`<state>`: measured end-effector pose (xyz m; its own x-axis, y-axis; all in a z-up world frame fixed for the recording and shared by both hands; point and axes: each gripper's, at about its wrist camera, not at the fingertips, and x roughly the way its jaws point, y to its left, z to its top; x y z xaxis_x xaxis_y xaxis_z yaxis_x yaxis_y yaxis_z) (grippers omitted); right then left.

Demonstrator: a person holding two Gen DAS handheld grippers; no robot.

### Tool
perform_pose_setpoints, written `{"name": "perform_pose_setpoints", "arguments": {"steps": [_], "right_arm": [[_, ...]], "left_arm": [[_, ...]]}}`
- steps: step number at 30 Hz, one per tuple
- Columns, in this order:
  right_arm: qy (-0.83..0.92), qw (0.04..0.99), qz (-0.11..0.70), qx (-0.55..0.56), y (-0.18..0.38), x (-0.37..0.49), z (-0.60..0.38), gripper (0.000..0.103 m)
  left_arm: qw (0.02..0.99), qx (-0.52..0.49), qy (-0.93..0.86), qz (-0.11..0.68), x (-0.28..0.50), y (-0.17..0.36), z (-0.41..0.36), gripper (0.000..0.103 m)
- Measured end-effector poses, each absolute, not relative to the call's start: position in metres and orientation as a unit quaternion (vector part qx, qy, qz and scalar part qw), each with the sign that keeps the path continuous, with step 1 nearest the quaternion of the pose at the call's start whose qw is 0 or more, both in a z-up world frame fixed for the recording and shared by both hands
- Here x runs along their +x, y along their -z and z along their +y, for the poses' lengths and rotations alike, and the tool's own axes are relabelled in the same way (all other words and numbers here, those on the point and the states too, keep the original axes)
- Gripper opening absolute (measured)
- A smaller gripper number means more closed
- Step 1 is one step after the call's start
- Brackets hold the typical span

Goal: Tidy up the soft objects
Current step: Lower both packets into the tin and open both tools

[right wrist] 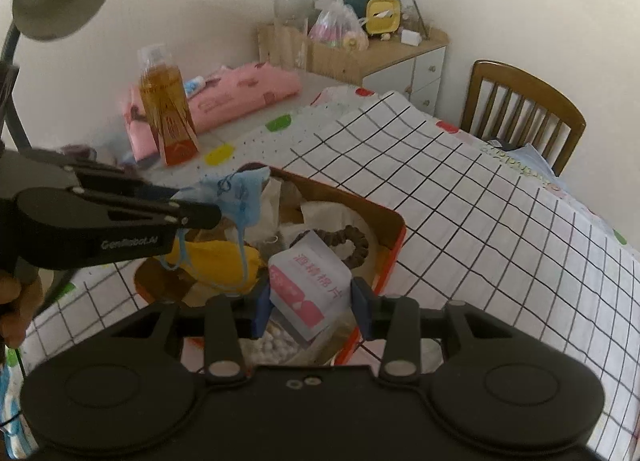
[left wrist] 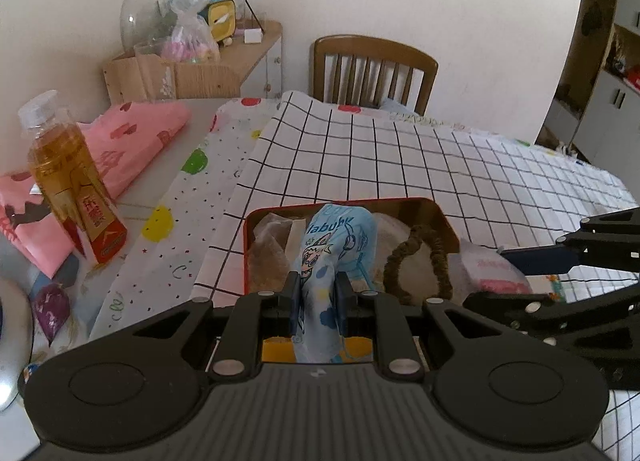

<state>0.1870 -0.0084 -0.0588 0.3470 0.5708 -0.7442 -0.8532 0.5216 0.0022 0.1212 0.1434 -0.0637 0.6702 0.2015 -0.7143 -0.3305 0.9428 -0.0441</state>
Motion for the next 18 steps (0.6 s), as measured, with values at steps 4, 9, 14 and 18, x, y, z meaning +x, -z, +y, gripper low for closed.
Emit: {"name": "perform_pose_setpoints", "arguments": {"steps": [4,9,14,18], "right_arm": [[-0.452,0.788,0.357,-0.215,0.07,0.191,0.002,0.04],[-0.455,0.78,0.364,-0.227,0.08,0.198,0.008,0.041],[-0.466,0.77,0.361,-0.245,0.086,0.197,0.011,0.042],[-0.477,0.761,0.35,-0.265,0.088,0.191,0.015,0.045]], "left_arm": [[0.903,-0.091,-0.137,0.396,0.135,0.073,0.145,0.017],[0.897,-0.085,-0.133,0.413,0.147,0.083,0.143,0.018],[0.892,-0.086,-0.128,0.425,0.153,0.088,0.145,0.02],[0.89,-0.088,-0.123,0.43,0.154,0.089,0.149,0.026]]}}
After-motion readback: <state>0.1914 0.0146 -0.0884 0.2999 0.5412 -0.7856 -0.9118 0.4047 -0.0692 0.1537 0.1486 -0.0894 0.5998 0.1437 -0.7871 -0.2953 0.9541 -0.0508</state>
